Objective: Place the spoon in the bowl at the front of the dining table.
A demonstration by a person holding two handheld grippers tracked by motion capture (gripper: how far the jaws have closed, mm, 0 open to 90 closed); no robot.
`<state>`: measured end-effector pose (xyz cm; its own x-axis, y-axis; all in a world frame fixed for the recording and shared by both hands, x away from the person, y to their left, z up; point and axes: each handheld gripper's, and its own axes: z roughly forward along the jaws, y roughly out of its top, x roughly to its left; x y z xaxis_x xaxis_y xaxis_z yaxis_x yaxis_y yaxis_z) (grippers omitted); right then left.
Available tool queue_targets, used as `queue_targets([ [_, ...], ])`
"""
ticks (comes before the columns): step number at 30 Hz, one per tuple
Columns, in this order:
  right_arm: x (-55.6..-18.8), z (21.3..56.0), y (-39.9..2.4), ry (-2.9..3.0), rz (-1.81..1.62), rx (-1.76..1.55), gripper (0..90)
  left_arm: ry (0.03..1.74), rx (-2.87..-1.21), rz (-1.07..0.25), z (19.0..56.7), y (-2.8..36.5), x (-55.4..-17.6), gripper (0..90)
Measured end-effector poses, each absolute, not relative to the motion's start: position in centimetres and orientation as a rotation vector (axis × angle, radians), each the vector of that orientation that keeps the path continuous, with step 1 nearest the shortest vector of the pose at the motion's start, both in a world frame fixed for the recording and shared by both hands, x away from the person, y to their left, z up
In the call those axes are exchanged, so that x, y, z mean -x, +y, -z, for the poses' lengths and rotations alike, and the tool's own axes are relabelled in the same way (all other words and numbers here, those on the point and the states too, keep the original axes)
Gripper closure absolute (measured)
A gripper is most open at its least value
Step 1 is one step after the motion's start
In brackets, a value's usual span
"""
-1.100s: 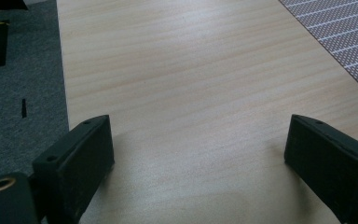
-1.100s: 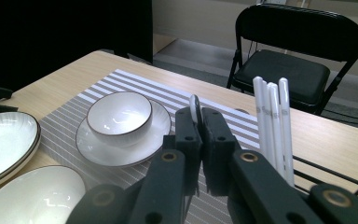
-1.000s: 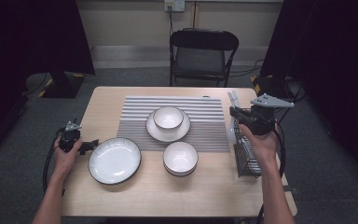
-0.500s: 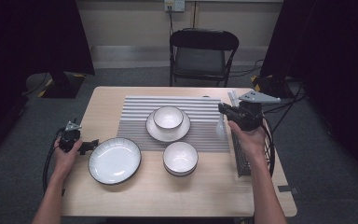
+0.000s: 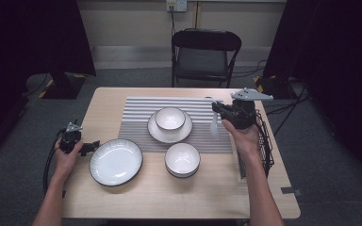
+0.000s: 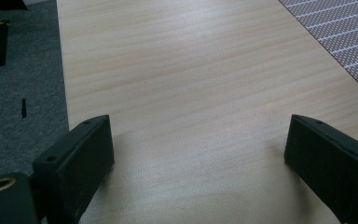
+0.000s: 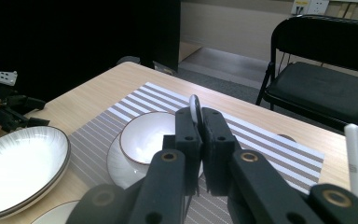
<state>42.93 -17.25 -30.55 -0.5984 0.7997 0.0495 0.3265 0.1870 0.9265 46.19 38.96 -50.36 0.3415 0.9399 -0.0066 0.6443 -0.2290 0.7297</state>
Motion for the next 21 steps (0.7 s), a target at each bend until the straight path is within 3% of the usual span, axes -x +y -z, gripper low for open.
queue_targets([
  [21, -44.3, 30.3, -14.5, 2.031, -1.450, -1.021, 86.6, 1.383, -1.968, -0.595, 50.3, 39.0, -46.2, 7.6],
])
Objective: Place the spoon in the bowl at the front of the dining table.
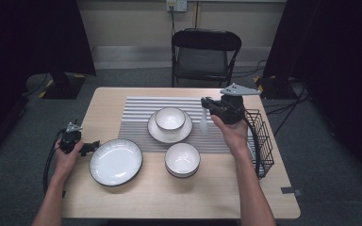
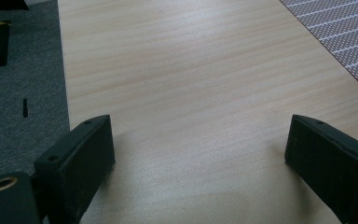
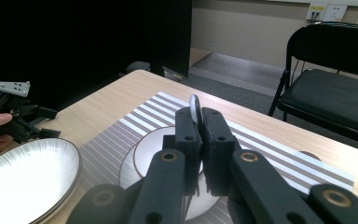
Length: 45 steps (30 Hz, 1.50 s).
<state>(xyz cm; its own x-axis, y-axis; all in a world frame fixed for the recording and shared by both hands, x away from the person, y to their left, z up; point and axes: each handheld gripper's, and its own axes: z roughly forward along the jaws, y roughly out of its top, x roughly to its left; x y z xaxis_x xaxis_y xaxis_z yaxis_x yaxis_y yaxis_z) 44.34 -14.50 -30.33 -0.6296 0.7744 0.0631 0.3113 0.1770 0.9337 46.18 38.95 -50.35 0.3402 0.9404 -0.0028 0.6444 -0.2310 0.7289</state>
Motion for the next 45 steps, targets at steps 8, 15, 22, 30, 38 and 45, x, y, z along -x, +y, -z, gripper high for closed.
queue_targets([
  [8, -45.0, 30.2, -12.9, 2.047, -1.464, -1.002, 86.6, 1.383, -1.968, -0.597, 50.3, 38.9, -46.2, 7.6],
  [15, -45.7, 30.2, -11.3, 2.066, -1.459, -0.981, 86.6, 1.383, -1.968, -0.597, 50.3, 38.9, -46.2, 7.6],
  [22, -46.5, 30.4, -10.4, 2.081, -1.458, -0.987, 86.6, 1.383, -1.968, -0.597, 50.4, 38.9, -46.2, 7.6],
  [30, -47.3, 31.0, -9.5, 2.098, -1.446, -0.988, 86.6, 1.383, -1.968, -0.596, 50.3, 38.9, -46.2, 7.6],
  [38, -48.5, 31.9, -8.8, 2.112, -1.430, -1.004, 86.6, 1.383, -1.968, -0.596, 50.4, 38.9, -46.2, 7.5],
  [45, -49.2, 32.7, -7.8, 2.130, -1.433, -1.001, 86.6, 1.383, -1.968, -0.596, 50.4, 38.9, -46.2, 7.5],
])
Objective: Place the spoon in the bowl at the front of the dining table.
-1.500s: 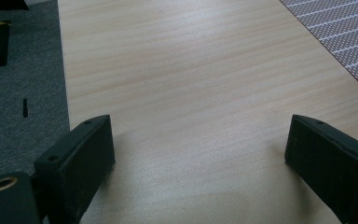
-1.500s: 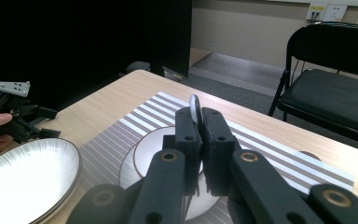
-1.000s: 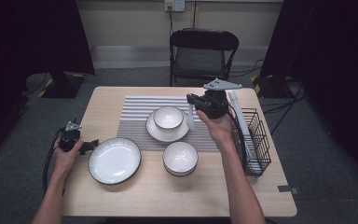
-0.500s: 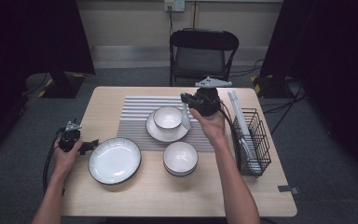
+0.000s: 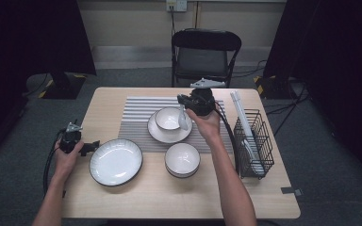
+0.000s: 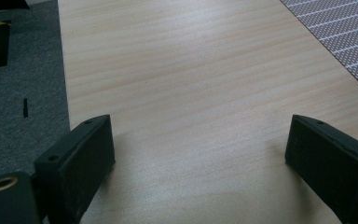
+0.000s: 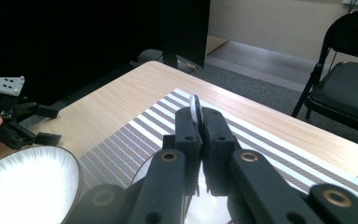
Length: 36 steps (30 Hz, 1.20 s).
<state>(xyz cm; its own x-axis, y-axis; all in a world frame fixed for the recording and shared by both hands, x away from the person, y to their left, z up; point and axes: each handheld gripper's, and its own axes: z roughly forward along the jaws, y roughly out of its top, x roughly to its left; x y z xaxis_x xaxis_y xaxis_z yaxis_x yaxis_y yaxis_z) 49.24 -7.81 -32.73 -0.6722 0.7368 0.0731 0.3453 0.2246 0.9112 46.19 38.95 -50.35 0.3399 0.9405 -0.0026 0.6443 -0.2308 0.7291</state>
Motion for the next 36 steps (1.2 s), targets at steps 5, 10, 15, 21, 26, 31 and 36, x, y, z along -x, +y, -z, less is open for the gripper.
queue_targets([
  [5, -49.8, 33.3, -7.3, 2.140, -1.426, -1.009, 86.6, 1.383, -1.968, -0.596, 50.4, 38.9, -46.2, 7.5],
  [10, -50.5, 33.8, -6.7, 2.148, -1.419, -1.010, 86.6, 1.383, -1.968, -0.595, 50.4, 38.9, -46.2, 7.5],
  [15, -51.1, 33.9, -6.3, 2.142, -1.419, -1.011, 86.6, 1.383, -1.968, -0.596, 50.4, 38.9, -46.2, 7.5],
  [21, -51.9, 34.6, -5.9, 2.156, -1.403, -1.023, 86.6, 1.383, -1.968, -0.596, 50.4, 38.9, -46.2, 7.5],
  [26, -52.7, 34.8, -5.5, 2.157, -1.396, -1.036, 86.6, 1.383, -1.968, -0.595, 50.4, 38.9, -46.2, 7.5],
  [31, -53.3, 35.0, -5.2, 2.156, -1.393, -1.046, 86.6, 1.383, -1.968, -0.595, 50.4, 38.9, -46.2, 7.5],
  [36, -53.8, 35.4, -4.7, 2.160, -1.380, -1.056, 86.6, 1.383, -1.968, -0.597, 50.4, 38.9, -46.2, 7.5],
])
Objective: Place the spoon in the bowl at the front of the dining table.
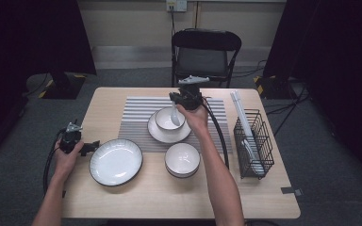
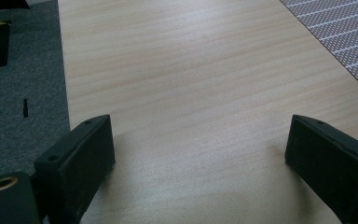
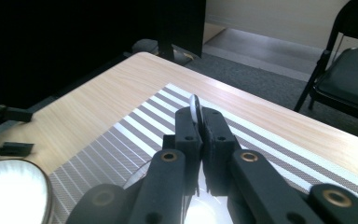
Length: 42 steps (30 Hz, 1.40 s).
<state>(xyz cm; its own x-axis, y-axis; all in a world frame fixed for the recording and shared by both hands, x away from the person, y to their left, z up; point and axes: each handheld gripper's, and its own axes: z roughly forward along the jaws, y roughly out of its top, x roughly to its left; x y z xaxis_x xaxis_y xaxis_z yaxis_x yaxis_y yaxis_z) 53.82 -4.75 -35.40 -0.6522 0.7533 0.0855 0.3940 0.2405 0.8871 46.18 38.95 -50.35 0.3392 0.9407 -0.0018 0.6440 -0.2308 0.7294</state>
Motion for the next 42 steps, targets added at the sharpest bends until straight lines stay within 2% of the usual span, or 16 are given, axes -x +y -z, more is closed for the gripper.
queue_targets([
  [20, -55.2, 37.0, -4.8, 2.152, -1.356, -1.096, 86.6, 1.383, -1.968, -0.596, 50.4, 38.9, -46.2, 7.5],
  [42, -54.7, 38.3, -5.0, 2.166, -1.359, -1.110, 86.5, 1.382, -1.968, -0.595, 50.4, 39.0, -46.2, 7.5],
])
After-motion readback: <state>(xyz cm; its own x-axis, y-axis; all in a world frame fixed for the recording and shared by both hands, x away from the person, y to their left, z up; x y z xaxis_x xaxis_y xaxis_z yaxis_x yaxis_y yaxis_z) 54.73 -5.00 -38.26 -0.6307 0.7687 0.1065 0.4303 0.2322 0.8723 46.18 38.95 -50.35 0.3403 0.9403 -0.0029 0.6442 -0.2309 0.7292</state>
